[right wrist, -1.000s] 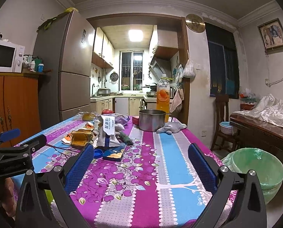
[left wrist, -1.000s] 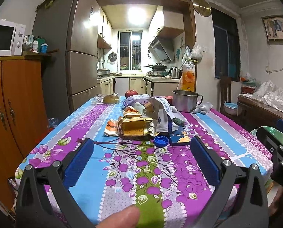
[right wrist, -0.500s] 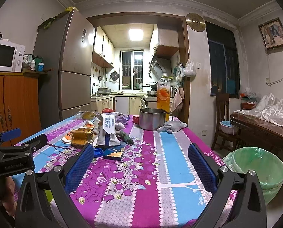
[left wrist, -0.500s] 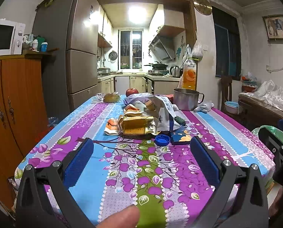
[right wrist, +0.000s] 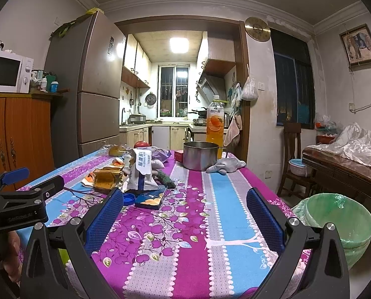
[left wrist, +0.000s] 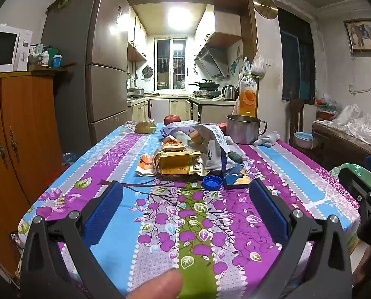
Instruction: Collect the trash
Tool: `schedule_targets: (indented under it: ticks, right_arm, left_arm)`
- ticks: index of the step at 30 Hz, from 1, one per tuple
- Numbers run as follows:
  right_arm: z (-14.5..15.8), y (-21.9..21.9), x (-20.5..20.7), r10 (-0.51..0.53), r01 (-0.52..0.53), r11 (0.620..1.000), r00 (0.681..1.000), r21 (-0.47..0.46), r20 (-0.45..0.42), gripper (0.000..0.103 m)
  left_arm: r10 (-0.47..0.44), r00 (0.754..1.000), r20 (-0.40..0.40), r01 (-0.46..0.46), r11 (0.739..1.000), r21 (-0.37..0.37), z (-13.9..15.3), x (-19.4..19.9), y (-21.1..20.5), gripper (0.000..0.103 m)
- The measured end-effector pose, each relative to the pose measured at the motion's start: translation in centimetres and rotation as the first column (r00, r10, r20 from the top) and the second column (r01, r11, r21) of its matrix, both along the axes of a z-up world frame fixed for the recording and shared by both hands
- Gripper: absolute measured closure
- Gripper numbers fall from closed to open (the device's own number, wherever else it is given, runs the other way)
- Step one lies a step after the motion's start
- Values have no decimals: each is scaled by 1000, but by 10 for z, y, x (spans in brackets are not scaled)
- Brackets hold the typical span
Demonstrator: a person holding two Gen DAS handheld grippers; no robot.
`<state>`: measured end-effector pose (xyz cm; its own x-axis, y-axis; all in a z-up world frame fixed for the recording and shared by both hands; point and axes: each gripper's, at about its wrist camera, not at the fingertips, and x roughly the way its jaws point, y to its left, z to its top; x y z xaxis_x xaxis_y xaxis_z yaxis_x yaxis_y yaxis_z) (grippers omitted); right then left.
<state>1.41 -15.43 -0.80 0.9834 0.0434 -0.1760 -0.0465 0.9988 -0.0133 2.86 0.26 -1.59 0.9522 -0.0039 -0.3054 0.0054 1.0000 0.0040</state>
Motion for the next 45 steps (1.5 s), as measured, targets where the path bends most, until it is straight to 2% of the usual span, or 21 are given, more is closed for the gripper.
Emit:
schedule_targets:
  ticks: [18,27,30,33,37,41,43,45]
  right_arm:
    - [-3,4,1,9,-9,1000,1000,-11,-11,5]
    - [-6,13,13,45,-47,998,998,-45,-49,5]
    - [-7,19,23,70,-74,995,995,-63,-69,5]
    - [-6,23,40,97,-104,992,991,-65,-94,5]
    - [-2,29,73,141,-150,987,981,-57,-136,5]
    - [4,31,119,225,-230,973,953,-1,-205,5]
    - [5,30,139,250,-250,968,939,30,-237,5]
    - [4,30,157,272,-267,962,924,55,-270,5]
  left_arm:
    - [-2,1000,-6,2,1000,0,-2,2,0,5]
    - [24,998,-51,-24,1000,-1,-5,23,18,5]
    - [48,996,-82,-49,999,-5,-5,37,32,5]
    - [40,987,-156,-44,999,-25,-6,62,49,5]
    - [46,976,-214,-58,997,-49,-5,95,70,5]
    - [-22,959,-282,2,998,-70,-2,136,81,5]
    - [-82,943,-322,59,995,-81,-3,157,82,5]
    - [-143,919,-367,141,989,-32,-6,179,76,8]
